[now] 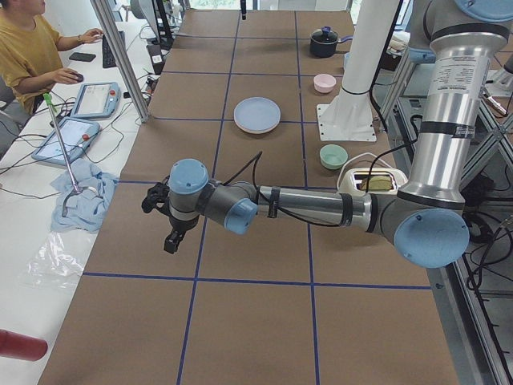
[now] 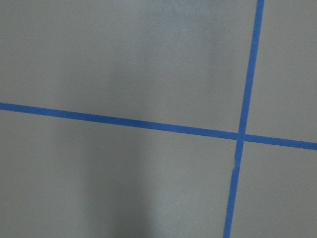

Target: Stack three plates with pink and blue

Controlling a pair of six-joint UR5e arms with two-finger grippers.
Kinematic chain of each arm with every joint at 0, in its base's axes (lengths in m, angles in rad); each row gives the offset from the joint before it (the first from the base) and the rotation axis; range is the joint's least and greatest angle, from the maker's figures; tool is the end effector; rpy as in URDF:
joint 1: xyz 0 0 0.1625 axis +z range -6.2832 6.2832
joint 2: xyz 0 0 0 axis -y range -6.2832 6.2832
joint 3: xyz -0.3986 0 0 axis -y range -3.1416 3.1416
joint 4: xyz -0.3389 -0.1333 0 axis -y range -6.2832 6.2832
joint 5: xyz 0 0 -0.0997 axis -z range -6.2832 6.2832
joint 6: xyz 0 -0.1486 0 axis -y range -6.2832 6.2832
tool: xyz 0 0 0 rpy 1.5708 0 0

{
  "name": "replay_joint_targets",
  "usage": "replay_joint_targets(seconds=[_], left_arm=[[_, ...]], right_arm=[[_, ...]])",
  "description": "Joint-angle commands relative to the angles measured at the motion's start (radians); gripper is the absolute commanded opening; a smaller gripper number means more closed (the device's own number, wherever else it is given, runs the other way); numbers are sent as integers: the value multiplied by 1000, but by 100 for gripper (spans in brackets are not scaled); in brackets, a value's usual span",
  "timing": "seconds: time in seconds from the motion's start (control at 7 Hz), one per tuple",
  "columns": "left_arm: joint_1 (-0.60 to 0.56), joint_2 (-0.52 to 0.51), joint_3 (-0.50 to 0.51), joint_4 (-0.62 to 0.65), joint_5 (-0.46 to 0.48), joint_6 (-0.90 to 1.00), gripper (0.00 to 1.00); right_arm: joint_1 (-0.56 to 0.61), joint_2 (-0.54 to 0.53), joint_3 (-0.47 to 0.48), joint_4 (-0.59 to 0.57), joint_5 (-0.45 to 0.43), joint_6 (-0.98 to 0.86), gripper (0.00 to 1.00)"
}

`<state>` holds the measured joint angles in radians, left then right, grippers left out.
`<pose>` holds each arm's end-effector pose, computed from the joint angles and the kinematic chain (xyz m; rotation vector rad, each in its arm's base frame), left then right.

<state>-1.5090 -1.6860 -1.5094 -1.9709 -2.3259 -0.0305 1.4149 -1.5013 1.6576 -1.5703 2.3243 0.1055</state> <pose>0.0008 -0.5222 0.5938 0.3975 0.7614 0.2007 -0.0429 -0.4770 0.5989 0.0501 -0.7652 -0.1070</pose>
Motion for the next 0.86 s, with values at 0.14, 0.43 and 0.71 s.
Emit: replay_joint_targets(seconds=[0.14, 0.43, 0.71], left_arm=[[-17, 74, -7, -32, -9, -45, 100], [-14, 69, -21, -17, -24, -59, 100], [-14, 75, -23, -25, -27, -57, 100]], right_arm=[[58, -1, -11, -40, -5, -26, 100], [58, -10, -16, -37, -5, -24, 100], [58, -26, -15, -34, -8, -18, 100]])
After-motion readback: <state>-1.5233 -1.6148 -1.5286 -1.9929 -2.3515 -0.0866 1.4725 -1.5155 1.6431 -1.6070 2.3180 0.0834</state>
